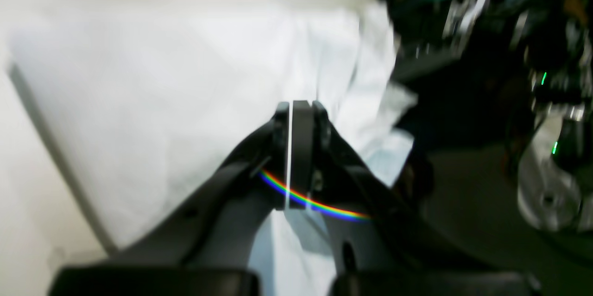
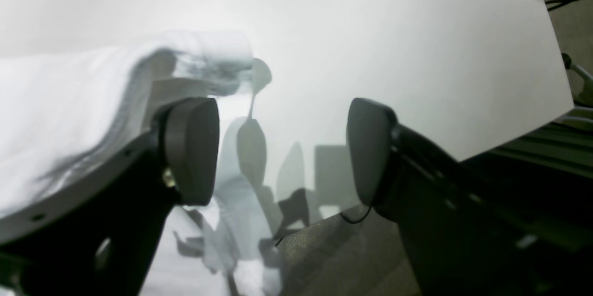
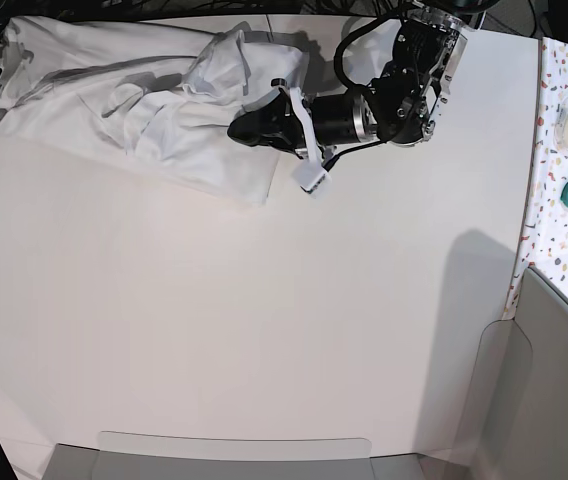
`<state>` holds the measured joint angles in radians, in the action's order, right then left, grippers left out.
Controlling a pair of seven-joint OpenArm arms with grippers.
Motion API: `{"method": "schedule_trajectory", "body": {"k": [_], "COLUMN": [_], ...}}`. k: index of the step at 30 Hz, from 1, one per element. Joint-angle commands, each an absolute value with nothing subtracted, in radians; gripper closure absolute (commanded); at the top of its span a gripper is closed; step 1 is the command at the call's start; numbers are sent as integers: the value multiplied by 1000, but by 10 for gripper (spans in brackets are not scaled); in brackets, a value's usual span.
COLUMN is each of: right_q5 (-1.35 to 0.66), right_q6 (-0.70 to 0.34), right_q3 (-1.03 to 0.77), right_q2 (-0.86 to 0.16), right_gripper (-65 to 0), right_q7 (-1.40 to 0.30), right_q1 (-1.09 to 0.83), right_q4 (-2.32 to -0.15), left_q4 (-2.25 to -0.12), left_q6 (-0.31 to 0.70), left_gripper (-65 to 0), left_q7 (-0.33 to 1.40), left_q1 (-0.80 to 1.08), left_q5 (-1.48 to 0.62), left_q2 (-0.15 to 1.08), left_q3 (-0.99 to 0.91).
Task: Layout the t-shirt on the table in an organized manner, then fold the t-shirt properly
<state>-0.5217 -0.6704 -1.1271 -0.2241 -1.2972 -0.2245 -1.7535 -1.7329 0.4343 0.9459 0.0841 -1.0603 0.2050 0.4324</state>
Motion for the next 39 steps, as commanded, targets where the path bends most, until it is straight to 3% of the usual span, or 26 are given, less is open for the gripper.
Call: {"method": "schedule_trajectory", "body": {"k": [1,15,30,39], "right_q5": [-527,-527,-522,-522], "right_q6": [-673,-673,-673,-673], "right_q3": [-1132,-1132,-1075,-1073], "right_q2": [-245,-245,-248,-249], "right_gripper": [-425,-425,-425,-425], "right_q7": [-1280,-1280,-1279,-1279], "right_q1": [-228,-229,-229,-225], "right_q4": [-1767,-1767,-1767,-1767], "left_q4": [-1748,-1753,-1787,-1787], "left_q6": [443,443,447,447], "left_gripper": [-7,-7,-7,-8], "left_q7": [938,995,987,986], "left_q1": [74,82,-18,-48], "left_q5": [-1087,-941,-941,-941], "left_q2": [203,223,239,242], "left_q3": [432,437,740,768]}}
